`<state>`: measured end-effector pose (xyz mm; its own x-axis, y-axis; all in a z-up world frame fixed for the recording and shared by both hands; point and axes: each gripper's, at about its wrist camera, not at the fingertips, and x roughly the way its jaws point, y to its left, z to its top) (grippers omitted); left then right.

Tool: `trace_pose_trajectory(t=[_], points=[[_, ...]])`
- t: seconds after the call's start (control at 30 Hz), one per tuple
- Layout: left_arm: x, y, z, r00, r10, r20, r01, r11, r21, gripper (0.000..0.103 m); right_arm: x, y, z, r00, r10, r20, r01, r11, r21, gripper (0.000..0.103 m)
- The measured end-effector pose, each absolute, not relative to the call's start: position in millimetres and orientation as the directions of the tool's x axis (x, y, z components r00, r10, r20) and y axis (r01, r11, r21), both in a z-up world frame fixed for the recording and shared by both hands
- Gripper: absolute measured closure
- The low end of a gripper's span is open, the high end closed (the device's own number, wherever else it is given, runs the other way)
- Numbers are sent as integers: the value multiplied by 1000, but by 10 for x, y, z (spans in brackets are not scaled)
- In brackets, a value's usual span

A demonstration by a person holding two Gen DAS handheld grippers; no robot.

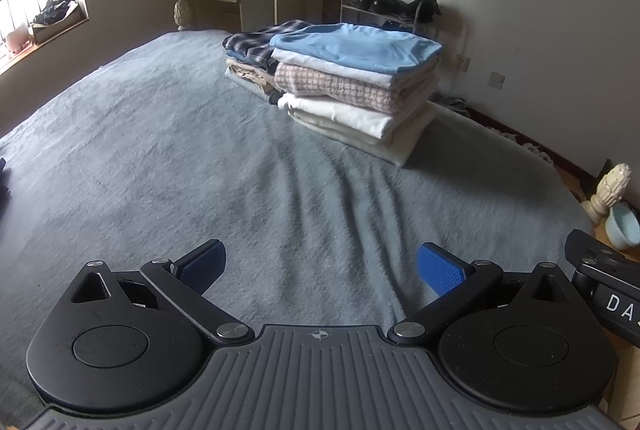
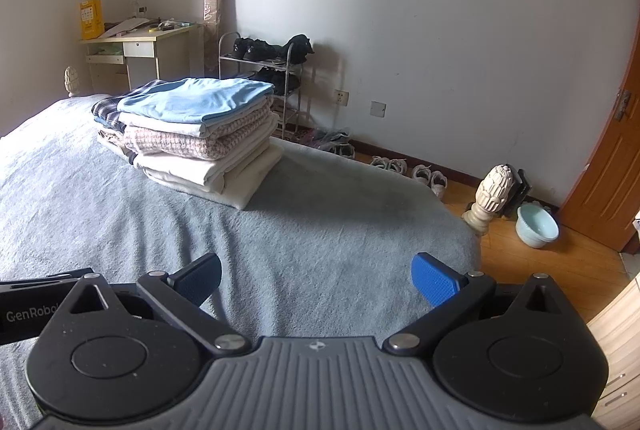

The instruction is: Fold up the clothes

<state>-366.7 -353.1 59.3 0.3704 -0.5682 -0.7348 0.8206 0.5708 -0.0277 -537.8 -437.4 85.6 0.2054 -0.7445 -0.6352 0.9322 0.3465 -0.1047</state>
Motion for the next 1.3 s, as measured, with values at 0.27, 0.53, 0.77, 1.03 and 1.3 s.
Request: trace_pose_trajectory(t=[0.27, 0.53, 0.77, 1.03, 1.3], points=[[-3680, -3515, 606, 373, -567, -734, 820, 572, -26, 0, -5391, -4373, 861, 205, -747, -633, 933, 344, -104, 0], [-3689, -3504, 613, 376, -564, -736, 818, 575, -23, 0, -5394, -4369, 876, 210, -747, -630, 931, 350, -106, 0], [-3703, -3495, 628, 377, -565, -734, 817, 576, -22, 0, -5380, -4366, 886, 214, -747, -629, 929, 355, -105, 0], [-3687, -3475, 619, 377, -566, -733, 819, 574, -22, 0, -5377, -4353, 886, 216, -748, -628, 929, 356, -103, 0], [-3688, -3460, 616, 377, -565, -734, 818, 574, -22, 0, -5366, -4336, 889, 220, -746, -629, 928, 360, -102, 0]])
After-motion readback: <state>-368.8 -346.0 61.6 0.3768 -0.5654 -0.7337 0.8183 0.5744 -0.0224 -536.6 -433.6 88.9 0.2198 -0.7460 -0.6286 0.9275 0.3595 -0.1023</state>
